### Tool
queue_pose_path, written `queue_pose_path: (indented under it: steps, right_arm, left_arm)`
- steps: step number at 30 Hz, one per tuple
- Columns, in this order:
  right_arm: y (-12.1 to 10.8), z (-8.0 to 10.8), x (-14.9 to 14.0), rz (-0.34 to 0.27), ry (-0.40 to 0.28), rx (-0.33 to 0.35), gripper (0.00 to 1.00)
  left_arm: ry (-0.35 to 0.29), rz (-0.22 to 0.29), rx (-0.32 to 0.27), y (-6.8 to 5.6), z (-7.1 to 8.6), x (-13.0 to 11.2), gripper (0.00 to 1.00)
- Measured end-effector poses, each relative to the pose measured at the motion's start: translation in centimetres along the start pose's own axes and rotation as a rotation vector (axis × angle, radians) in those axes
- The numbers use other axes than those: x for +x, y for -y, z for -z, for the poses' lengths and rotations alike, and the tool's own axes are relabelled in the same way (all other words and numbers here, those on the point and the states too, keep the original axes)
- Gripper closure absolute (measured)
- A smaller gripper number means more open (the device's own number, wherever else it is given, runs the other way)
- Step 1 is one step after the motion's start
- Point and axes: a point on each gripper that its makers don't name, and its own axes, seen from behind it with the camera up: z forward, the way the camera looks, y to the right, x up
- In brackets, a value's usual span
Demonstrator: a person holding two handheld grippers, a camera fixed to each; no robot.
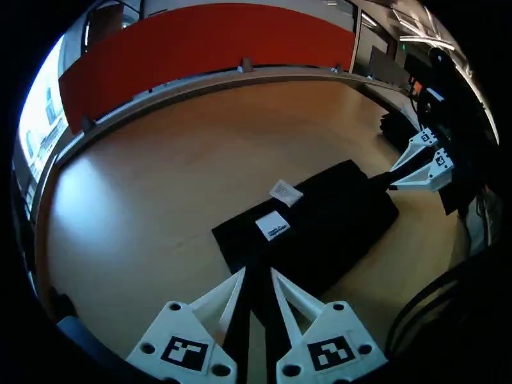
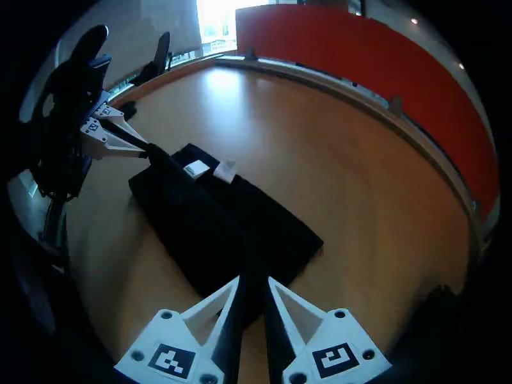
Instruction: Fold towel
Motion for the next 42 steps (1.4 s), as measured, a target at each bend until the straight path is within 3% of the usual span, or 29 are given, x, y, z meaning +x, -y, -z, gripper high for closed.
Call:
queue_pose_path:
  steps: [13, 18, 20, 22, 30, 33, 36, 42]
  right_arm:
    - [-2.1, -1.6, -0.2, -0.009, 0.01, -0.082, 0.6]
    - [-2.7, -1.7, -0.4, -0.004, 0.016, -0.097, 0.44]
    - [-3.0, -1.8, -0.4, -0.003, 0.015, -0.107, 0.38]
    - [-3.4, -1.8, -0.4, -0.003, 0.012, -0.115, 0.35]
    - [-5.2, -1.7, -0.1, -0.002, -0.004, -0.154, 0.24]
    - [-5.6, -1.6, 0.0, -0.004, -0.014, -0.163, 0.18]
    - [-5.8, -1.4, 0.0, -0.004, -0.019, -0.165, 0.05]
    - [-6.2, -0.9, -0.3, -0.003, -0.025, -0.171, 0.03]
  left_arm:
    - [0.007, -0.011, 0.052, 1.4, -1.7, -0.4, 0.67]
    - [0.01, -0.014, 0.069, 2.1, -1.9, -0.5, 0.53]
    - [0.014, -0.015, 0.072, 2.3, -2.0, -0.5, 0.51]
    - [0.017, -0.016, 0.075, 2.5, -2.1, -0.6, 0.41]
    - [0.015, -0.029, 0.101, 3.3, -2.3, -0.1, 0.31]
    - [0.011, -0.03, 0.12, 3.7, -2.2, 0.3, 0.16]
    - [0.004, -0.026, 0.134, 4.1, -2.1, 0.6, 0.06]
    - [-0.01, -0.014, 0.135, 4.1, -1.7, 1.0, 0.06]
